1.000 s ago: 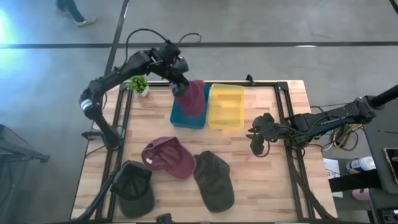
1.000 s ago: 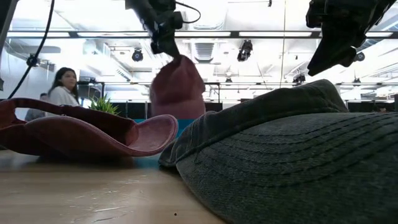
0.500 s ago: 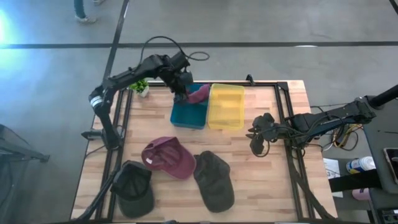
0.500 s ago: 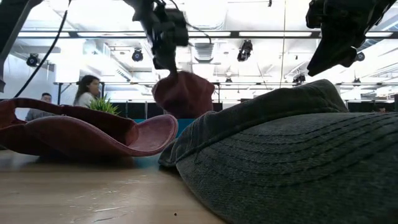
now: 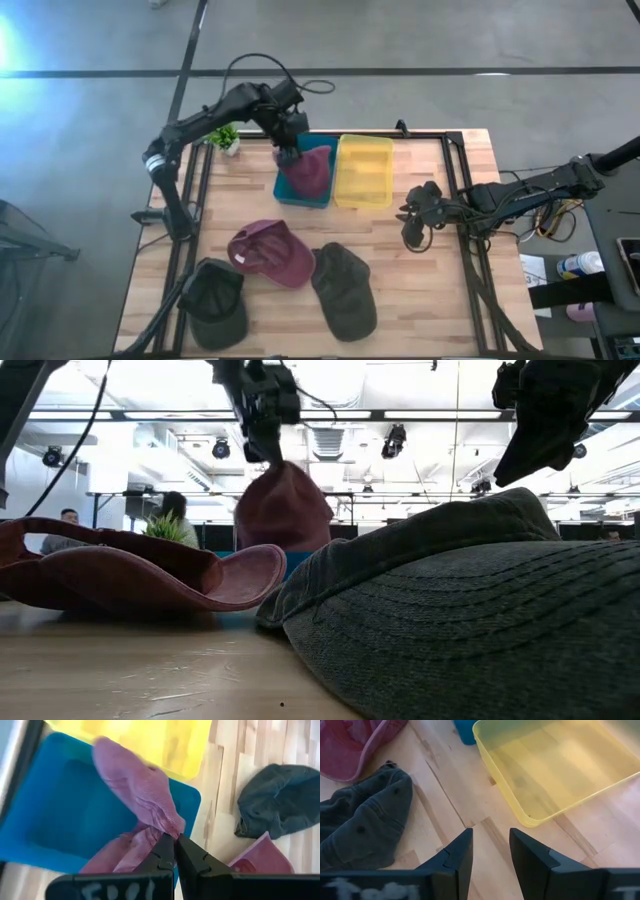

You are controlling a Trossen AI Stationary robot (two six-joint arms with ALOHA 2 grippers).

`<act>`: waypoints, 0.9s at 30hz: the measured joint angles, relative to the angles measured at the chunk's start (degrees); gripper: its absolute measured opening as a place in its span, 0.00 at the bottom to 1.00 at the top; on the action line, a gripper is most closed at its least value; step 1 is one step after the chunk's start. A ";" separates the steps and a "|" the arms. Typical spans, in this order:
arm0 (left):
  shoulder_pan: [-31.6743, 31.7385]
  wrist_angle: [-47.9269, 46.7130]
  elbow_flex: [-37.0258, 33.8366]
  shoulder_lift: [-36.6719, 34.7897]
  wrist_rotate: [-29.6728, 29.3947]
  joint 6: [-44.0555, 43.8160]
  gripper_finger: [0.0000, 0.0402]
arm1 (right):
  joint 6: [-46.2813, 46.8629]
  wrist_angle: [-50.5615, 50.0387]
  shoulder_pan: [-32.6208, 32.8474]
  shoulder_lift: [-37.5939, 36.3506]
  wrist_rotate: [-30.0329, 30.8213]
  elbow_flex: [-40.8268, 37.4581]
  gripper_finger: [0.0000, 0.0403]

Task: Pick & Place hat
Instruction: Put the bottom red cap into the blue bin

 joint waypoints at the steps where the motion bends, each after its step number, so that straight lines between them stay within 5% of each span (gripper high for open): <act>1: 0.00 0.13 -0.33 0.80 0.30 0.29 0.01 | 0.13 0.02 0.00 0.00 -0.01 0.00 0.30; 15: 1.52 15.04 -0.57 8.36 -5.36 3.44 0.01 | 2.15 0.00 0.19 -0.02 -2.08 0.00 0.32; 27: 2.93 11.51 -0.81 10.62 -9.58 -1.61 0.12 | 0.12 -0.07 0.26 0.00 -2.14 0.00 0.31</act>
